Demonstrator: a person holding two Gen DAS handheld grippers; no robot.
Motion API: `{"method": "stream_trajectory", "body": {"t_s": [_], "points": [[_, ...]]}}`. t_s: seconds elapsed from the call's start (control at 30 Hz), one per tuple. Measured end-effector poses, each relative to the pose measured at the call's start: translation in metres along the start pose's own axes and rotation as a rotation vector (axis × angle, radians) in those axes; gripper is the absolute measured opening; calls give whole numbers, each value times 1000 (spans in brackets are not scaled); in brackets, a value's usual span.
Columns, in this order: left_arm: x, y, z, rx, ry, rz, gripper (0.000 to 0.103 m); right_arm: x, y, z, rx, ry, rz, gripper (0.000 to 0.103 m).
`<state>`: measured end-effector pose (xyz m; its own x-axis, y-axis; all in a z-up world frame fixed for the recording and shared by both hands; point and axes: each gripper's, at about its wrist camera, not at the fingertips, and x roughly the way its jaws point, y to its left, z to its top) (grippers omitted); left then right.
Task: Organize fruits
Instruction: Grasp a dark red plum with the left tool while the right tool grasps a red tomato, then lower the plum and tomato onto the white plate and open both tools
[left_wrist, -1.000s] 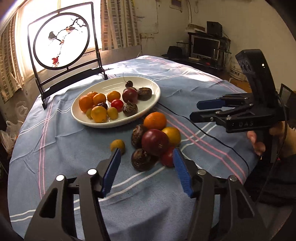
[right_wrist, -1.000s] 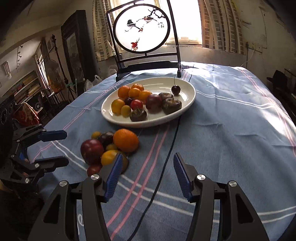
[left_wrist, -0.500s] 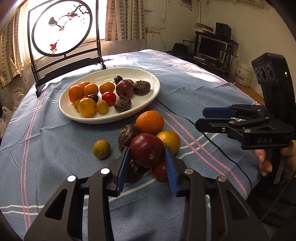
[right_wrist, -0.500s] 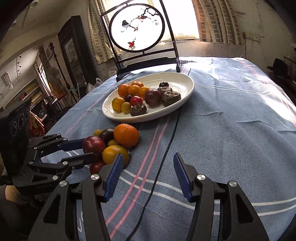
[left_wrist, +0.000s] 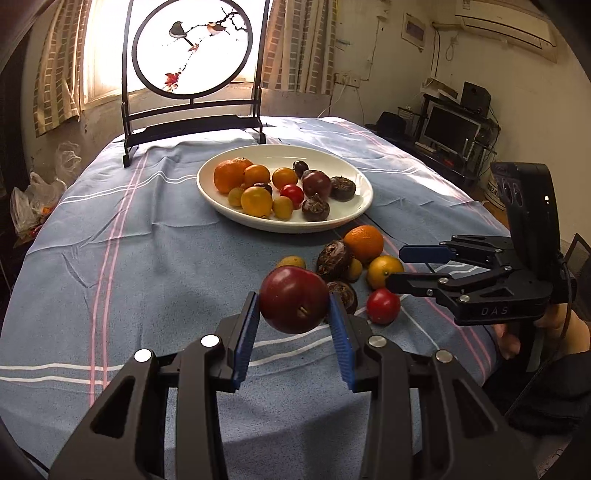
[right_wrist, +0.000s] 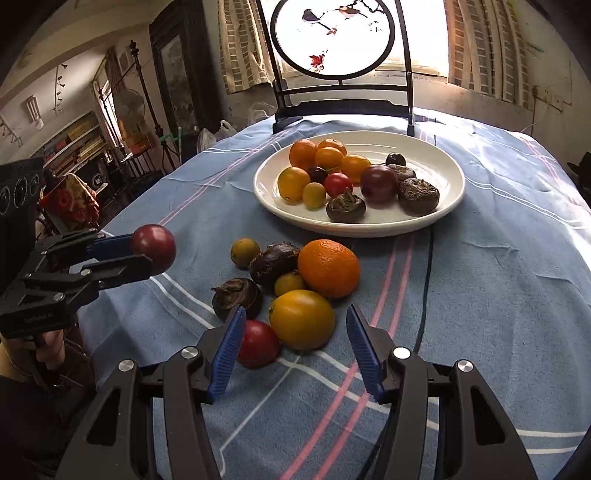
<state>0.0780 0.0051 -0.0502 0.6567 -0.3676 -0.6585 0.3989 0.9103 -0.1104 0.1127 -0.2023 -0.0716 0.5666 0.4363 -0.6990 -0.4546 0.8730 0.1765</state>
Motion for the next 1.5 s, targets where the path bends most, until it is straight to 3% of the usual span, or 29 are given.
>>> {"method": "stream_trajectory", "body": {"t_s": [0.13, 0.23, 0.3, 0.57, 0.83, 0.93, 1.1, 1.2, 1.23, 1.27, 1.33, 1.5], "points": [[0, 4, -1, -5, -6, -1, 37, 14, -3, 5, 41, 47, 6, 56], [1, 7, 0, -12, -11, -8, 37, 18, -12, 5, 99, 64, 41, 41], [1, 7, 0, -15, -12, -13, 37, 17, -15, 3, 120, 67, 49, 39], [-3, 10, 10, -12, -33, -28, 37, -28, -20, 2, 134, -70, 60, 39], [38, 12, 76, -7, -20, -72, 37, -40, -63, 74, 159, -167, -40, 39], [65, 12, 104, 8, -19, -64, 37, -22, -80, 101, 177, -182, -75, 39], [122, 14, 138, -3, 47, -58, 38, 36, -96, 144, 197, -162, -118, 39], [148, 16, 148, 10, 87, -16, 41, 49, -95, 152, 180, -169, -137, 46], [150, 17, 149, 12, 87, 2, 43, 49, -93, 152, 173, -188, -161, 66], [148, 19, 150, 5, 81, 7, 43, 47, -90, 151, 169, -203, -180, 72], [131, 24, 146, -22, 51, 2, 59, 40, -86, 145, 161, -205, -159, 72], [75, 20, 106, 27, 4, 18, 70, 6, -69, 100, 123, -187, -114, 72]]}}
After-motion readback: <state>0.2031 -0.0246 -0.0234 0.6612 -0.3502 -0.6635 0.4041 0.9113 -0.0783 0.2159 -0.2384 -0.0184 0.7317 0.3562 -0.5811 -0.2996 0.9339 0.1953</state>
